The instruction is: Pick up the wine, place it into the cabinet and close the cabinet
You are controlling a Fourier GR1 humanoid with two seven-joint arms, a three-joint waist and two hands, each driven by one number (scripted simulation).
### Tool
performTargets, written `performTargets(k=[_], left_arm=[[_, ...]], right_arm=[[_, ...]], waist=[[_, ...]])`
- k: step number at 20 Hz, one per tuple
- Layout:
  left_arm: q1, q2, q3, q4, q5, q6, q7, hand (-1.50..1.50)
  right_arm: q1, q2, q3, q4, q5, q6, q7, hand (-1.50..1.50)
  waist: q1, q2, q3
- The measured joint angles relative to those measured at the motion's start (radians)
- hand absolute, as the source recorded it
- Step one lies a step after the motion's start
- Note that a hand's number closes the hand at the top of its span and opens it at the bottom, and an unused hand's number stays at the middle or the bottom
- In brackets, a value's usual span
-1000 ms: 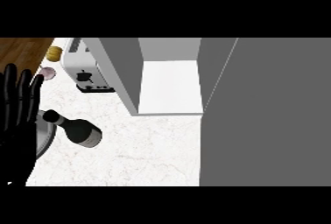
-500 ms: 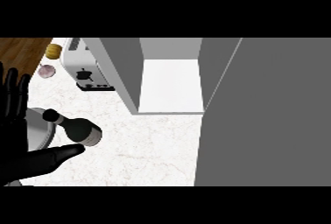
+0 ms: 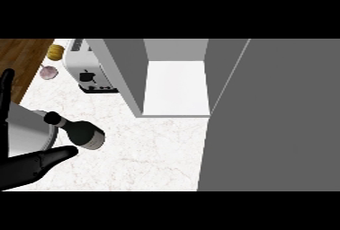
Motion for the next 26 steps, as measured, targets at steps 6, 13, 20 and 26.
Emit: performTargets(k=[6, 13, 20, 26], left_arm=[[-0.021, -0.006, -0.037, -0.044, -0.054, 0.042, 0.099, -1.5], [-0.046, 0.014, -0.015, -0.056, -0.072, 0.062, 0.172, -1.5], [-0.016, 0.016, 0.005, -0.024, -0.062, 0.054, 0.152, -1.5], [0.026, 0.006, 0.032, 0.037, -0.035, 0.04, 0.073, -1.5]], right_arm=[[-0.056, 0.016, 0.072, -0.009, 0.02, -0.064, 0.083, -1.5], [-0.122, 0.013, 0.126, -0.011, 0.044, -0.134, 0.156, -1.5], [-0.144, -0.007, 0.177, -0.014, 0.067, -0.193, 0.186, -1.5], [-0.195, -0.027, 0.206, -0.018, 0.086, -0.247, 0.234, -1.5]], waist=[[-0.001, 0.0, 0.0], [-0.002, -0.001, 0.0], [-0.005, -0.001, -0.001], [-0.007, -0.002, -0.002]])
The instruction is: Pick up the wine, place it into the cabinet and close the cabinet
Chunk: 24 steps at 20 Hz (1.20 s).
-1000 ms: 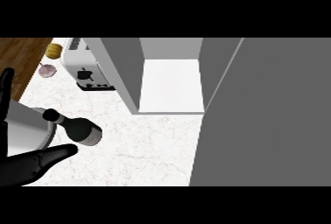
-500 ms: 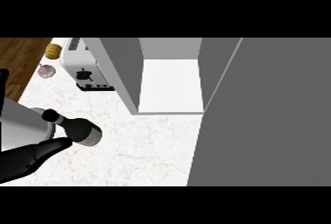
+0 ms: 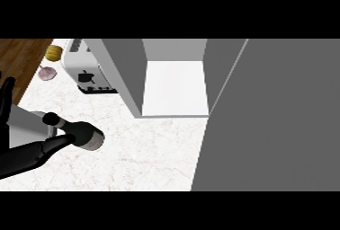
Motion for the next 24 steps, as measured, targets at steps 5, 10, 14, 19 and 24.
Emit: performTargets(k=[5, 10, 14, 19, 24], left_arm=[[0.036, -0.015, 0.022, 0.083, 0.035, -0.024, -0.103, -1.5], [0.072, -0.029, 0.031, 0.163, 0.044, -0.043, -0.207, -1.5], [0.105, -0.034, 0.047, 0.206, 0.06, -0.06, -0.265, -1.5], [0.165, -0.058, 0.063, 0.301, 0.07, -0.079, -0.404, -1.5], [0.188, -0.051, 0.096, 0.366, 0.087, -0.095, -0.468, -1.5]], right_arm=[[-0.013, -0.031, 0.006, -0.004, 0.009, -0.028, 0.015, -1.5], [-0.022, -0.054, 0.028, -0.006, 0.017, -0.061, 0.019, -1.5], [-0.021, -0.072, 0.032, -0.005, 0.021, -0.079, 0.009, -1.5], [-0.039, -0.09, 0.054, -0.005, 0.028, -0.108, 0.021, -1.5], [-0.045, -0.108, 0.079, -0.006, 0.036, -0.14, 0.021, -1.5]], waist=[[-0.003, 0.0, 0.0], [-0.004, 0.0, 0.0], [-0.001, 0.0, 0.0], [-0.003, 0.0, 0.0], [-0.002, -0.001, 0.0]])
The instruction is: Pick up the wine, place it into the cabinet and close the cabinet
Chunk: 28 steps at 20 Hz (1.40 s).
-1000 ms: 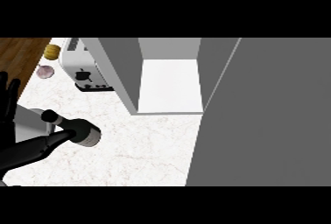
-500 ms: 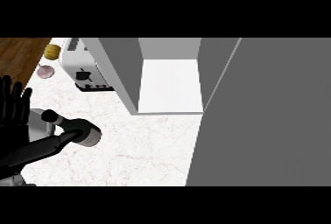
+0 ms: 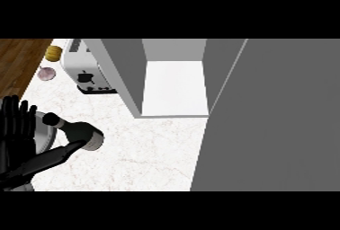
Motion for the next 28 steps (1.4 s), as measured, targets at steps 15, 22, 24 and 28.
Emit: performTargets(k=[15, 22, 24, 28], left_arm=[[0.041, 0.002, 0.052, 0.279, 0.048, -0.082, -0.235, -1.5], [-0.013, 0.033, 0.108, 0.468, 0.069, -0.105, -0.348, -1.5], [-0.034, 0.039, 0.118, 0.52, 0.073, -0.109, -0.372, -1.5], [-0.067, 0.048, 0.132, 0.638, 0.077, -0.129, -0.44, -1.5]], right_arm=[[-0.03, -0.064, 0.033, -0.001, 0.015, -0.063, 0.009, -1.5], [-0.049, -0.089, 0.043, -0.004, 0.019, -0.091, 0.028, -1.5], [-0.066, -0.089, 0.054, -0.003, 0.022, -0.105, 0.044, -1.5], [-0.065, -0.107, 0.061, -0.001, 0.023, -0.115, 0.021, -1.5]], waist=[[-0.002, 0.001, 0.0], [-0.004, 0.001, 0.0], [-0.005, 0.001, -0.001], [-0.008, 0.001, 0.0]])
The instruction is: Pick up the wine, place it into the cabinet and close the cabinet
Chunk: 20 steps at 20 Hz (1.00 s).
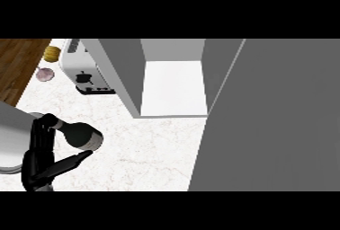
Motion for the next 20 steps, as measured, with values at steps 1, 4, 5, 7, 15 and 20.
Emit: performTargets(k=[1, 4, 5, 7, 15, 20], left_arm=[[-0.006, 0.003, 0.0, 0.009, 0.006, -0.007, 0.003, -1.5], [-0.035, 0.003, 0.007, 0.093, 0.026, -0.043, -0.036, -1.5], [-0.051, 0.014, 0.014, 0.119, 0.038, -0.059, -0.037, -1.5], [-0.064, 0.019, 0.017, 0.153, 0.052, -0.085, -0.043, -1.5], [-0.123, 0.036, 0.022, 0.343, 0.061, -0.157, -0.154, -1.5], [-0.178, 0.042, 0.029, 0.428, 0.06, -0.156, -0.217, -1.5]], right_arm=[[0.0, -0.003, 0.002, 0.0, 0.0, -0.003, 0.0, -1.5], [0.001, -0.018, -0.008, 0.001, -0.001, -0.005, -0.009, -1.5], [0.001, -0.024, -0.011, 0.001, -0.002, -0.006, -0.01, -1.5], [0.017, -0.034, 0.007, -0.001, 0.0, -0.015, -0.017, -1.5], [0.034, -0.055, 0.043, 0.0, 0.005, -0.042, -0.05, -1.5], [0.03, -0.068, 0.046, 0.0, 0.007, -0.056, -0.051, -1.5]], waist=[[0.002, 0.0, 0.0], [0.002, 0.001, 0.0], [0.001, 0.001, 0.0], [0.0, 0.0, 0.0], [-0.001, 0.001, 0.0], [0.001, 0.001, 0.0]])
